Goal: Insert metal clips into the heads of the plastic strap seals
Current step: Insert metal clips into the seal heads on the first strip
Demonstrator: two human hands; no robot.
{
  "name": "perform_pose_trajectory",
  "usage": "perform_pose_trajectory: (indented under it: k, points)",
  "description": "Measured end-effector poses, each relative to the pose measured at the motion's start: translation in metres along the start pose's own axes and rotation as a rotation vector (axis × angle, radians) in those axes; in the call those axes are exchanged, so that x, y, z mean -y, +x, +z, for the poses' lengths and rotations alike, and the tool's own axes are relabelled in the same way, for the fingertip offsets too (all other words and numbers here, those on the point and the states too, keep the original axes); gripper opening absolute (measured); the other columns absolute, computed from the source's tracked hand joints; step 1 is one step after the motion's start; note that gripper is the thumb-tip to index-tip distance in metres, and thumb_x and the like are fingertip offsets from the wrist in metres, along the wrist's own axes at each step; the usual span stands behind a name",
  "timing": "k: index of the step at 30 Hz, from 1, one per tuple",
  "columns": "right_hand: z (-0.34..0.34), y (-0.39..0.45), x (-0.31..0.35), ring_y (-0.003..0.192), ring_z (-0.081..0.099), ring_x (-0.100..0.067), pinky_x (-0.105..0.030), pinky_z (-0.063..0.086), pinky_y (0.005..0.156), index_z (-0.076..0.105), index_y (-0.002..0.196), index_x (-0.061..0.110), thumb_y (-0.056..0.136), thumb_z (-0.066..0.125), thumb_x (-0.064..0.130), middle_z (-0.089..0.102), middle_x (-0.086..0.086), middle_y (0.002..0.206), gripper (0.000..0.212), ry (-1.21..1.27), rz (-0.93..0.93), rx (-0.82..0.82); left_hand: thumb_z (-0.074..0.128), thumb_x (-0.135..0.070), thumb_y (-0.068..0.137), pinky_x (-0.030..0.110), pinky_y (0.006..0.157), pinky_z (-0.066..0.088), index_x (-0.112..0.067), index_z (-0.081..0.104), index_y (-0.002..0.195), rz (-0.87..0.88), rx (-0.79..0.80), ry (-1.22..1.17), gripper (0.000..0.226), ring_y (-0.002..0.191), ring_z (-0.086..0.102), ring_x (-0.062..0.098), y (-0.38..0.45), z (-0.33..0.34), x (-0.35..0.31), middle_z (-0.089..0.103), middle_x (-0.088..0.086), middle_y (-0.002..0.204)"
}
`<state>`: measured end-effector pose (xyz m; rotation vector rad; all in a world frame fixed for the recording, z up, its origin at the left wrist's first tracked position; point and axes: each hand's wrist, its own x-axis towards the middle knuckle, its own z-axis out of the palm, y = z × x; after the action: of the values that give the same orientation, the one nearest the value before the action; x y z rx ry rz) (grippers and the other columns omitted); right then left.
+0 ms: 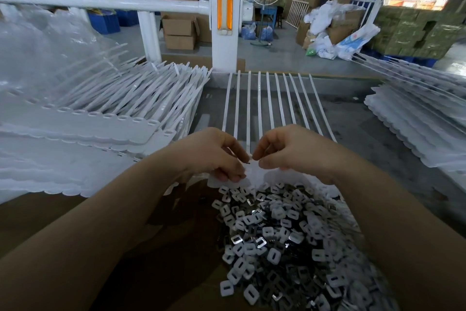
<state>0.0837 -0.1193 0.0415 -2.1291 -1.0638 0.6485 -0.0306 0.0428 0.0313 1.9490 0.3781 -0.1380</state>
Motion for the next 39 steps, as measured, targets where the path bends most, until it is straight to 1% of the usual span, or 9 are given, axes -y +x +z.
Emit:
perform_pose_trajectory:
  k: [3,8,13,18,21,25,29,35,39]
  points:
    - [0.001,-0.002,0.002,0.077,0.068,-0.01,-0.031,0.056,0.074,0.072,0.085,0.026,0.077,0.079,0.017,0.073,0.003,0.083,0.014,-0.01,-0.037,0.017,0.075,-0.001,0.078,0.018,0.059,0.055,-0.007,0.067,0.099,-0.014,-0.061,-0.044,0.023,0.071,0.073,0.014,0.0,-0.002,-0.001,0.076,0.01,0.082]
    - [0.004,-0.002,0.005,0.079,0.067,-0.016,-0.034,0.057,0.075,0.071,0.085,0.026,0.071,0.085,0.023,0.071,-0.002,0.085,0.02,-0.046,-0.077,-0.011,0.075,-0.001,0.079,0.019,0.058,0.056,-0.004,0.064,0.099,-0.025,-0.099,-0.146,0.023,0.068,0.072,0.014,-0.001,-0.001,-0.003,0.076,0.012,0.081]
    - [0.006,0.0,0.005,0.067,0.064,0.001,-0.013,0.05,0.06,0.072,0.082,0.026,0.071,0.085,0.026,0.07,0.011,0.076,0.017,-0.05,-0.094,-0.046,0.075,-0.001,0.079,0.019,0.059,0.056,-0.004,0.064,0.101,-0.01,-0.075,-0.177,0.025,0.07,0.072,0.014,-0.001,-0.001,-0.003,0.075,0.011,0.08]
    - [0.006,0.002,0.002,0.073,0.064,0.004,-0.016,0.046,0.065,0.074,0.083,0.028,0.083,0.076,0.03,0.071,0.015,0.077,0.002,-0.049,-0.096,-0.081,0.073,-0.006,0.082,0.02,0.066,0.057,-0.006,0.068,0.101,0.025,-0.031,-0.211,0.021,0.077,0.072,0.013,-0.001,-0.006,-0.001,0.076,0.009,0.089]
    - [0.004,0.002,0.0,0.066,0.063,0.007,-0.009,0.043,0.057,0.074,0.085,0.027,0.085,0.074,0.031,0.073,0.013,0.076,0.004,0.058,-0.056,-0.113,0.067,-0.006,0.088,0.02,0.067,0.057,-0.009,0.07,0.098,0.057,-0.057,-0.172,0.011,0.077,0.072,0.013,0.0,-0.009,-0.001,0.076,0.007,0.089]
    - [0.001,0.002,0.0,0.059,0.059,0.005,-0.007,0.04,0.05,0.074,0.086,0.023,0.087,0.071,0.029,0.073,0.008,0.074,0.006,0.123,-0.033,-0.12,0.063,-0.01,0.092,0.02,0.065,0.054,-0.014,0.072,0.093,0.083,-0.101,-0.08,0.01,0.072,0.069,0.009,0.002,-0.01,-0.001,0.076,0.002,0.083]
    - [0.002,0.003,0.0,0.058,0.059,0.005,-0.007,0.041,0.049,0.075,0.086,0.021,0.086,0.073,0.028,0.073,0.007,0.072,0.008,0.134,-0.007,-0.124,0.065,-0.017,0.092,0.02,0.065,0.051,-0.015,0.073,0.09,0.133,-0.144,-0.063,0.008,0.068,0.066,0.006,0.001,-0.008,-0.002,0.075,0.0,0.08]
    - [0.006,0.003,0.0,0.058,0.059,0.006,-0.011,0.042,0.053,0.075,0.087,0.022,0.085,0.073,0.029,0.071,0.008,0.071,0.008,0.11,-0.011,-0.132,0.072,-0.024,0.086,0.01,0.057,0.047,-0.019,0.072,0.086,0.22,-0.175,0.137,0.004,0.062,0.063,-0.001,0.001,-0.005,-0.002,0.072,-0.007,0.072]
    - [0.007,0.006,-0.002,0.076,0.064,0.001,-0.023,0.049,0.068,0.072,0.086,0.03,0.088,0.068,0.033,0.071,0.009,0.082,0.005,-0.02,-0.009,-0.171,0.075,-0.024,0.083,0.018,0.06,0.048,-0.024,0.071,0.079,0.208,-0.326,0.176,0.006,0.064,0.062,0.001,0.008,-0.005,0.003,0.069,-0.009,0.068]
